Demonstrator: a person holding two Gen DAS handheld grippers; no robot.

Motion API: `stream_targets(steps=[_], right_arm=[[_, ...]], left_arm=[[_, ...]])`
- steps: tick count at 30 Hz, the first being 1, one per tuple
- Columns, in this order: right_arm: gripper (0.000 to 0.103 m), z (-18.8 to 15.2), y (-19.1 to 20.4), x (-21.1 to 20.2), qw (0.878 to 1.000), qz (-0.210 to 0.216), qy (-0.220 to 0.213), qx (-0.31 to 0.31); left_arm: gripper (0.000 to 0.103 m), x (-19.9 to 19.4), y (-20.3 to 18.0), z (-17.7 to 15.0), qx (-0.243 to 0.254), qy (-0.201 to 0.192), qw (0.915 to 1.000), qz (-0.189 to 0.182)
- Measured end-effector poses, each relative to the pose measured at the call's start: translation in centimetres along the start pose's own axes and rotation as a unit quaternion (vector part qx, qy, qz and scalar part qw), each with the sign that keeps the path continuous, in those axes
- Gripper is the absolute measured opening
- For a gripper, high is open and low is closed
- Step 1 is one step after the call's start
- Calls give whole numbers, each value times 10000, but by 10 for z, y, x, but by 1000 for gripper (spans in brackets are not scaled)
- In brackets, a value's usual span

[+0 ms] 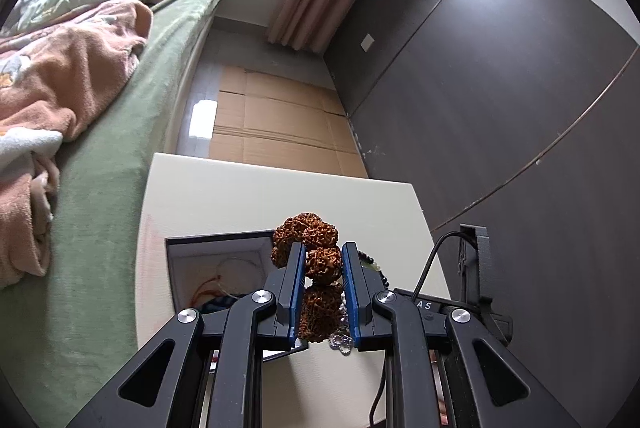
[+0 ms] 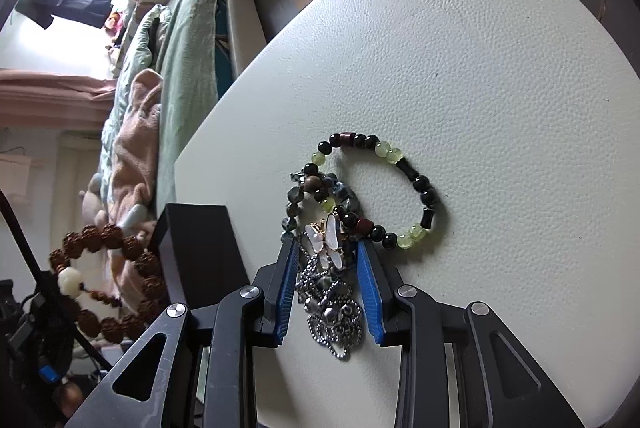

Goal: Organize jewelry
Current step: 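Lift brown bead bracelet with left tool while right tool grasps butterfly pendant, then release brown bracelet into box with left tool while right tool drops pendant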

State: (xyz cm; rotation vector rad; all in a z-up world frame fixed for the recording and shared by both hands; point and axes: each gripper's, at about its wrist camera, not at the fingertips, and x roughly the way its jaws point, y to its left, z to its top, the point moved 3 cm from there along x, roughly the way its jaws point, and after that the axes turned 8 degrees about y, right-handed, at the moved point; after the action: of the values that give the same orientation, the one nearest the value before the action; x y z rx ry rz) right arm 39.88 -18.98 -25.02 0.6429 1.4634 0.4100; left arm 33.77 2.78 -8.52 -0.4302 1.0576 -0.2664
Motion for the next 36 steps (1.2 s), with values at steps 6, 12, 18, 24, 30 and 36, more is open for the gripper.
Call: stream_targets(steps=[6,12,18,24,30,36], right_arm=[[12,3,4,3,9992,-360,-91,-164],[6,1,7,-12,9984,-411,-258,-278],[5,-3,7,-30,9988,-24,-409,-273],[4,-5,15,-38,9975,252,-539,-376],[4,-11,36,-47,9930,734,-680,-621],[4,-17,63,-39,9889,1035,-585,-890]], left_arm=[[19,-3,11,-4,-95,15,9999,48],[19,-6,21,-3,-140,9,9999,81],[19,1,32,-2,-258,19,9996,144],[19,21,45,-5,-455,187,9986,166],[19,43,60,-9,-759,522,9957,-48],[87,26,66,-7,-698,327,9964,357]])
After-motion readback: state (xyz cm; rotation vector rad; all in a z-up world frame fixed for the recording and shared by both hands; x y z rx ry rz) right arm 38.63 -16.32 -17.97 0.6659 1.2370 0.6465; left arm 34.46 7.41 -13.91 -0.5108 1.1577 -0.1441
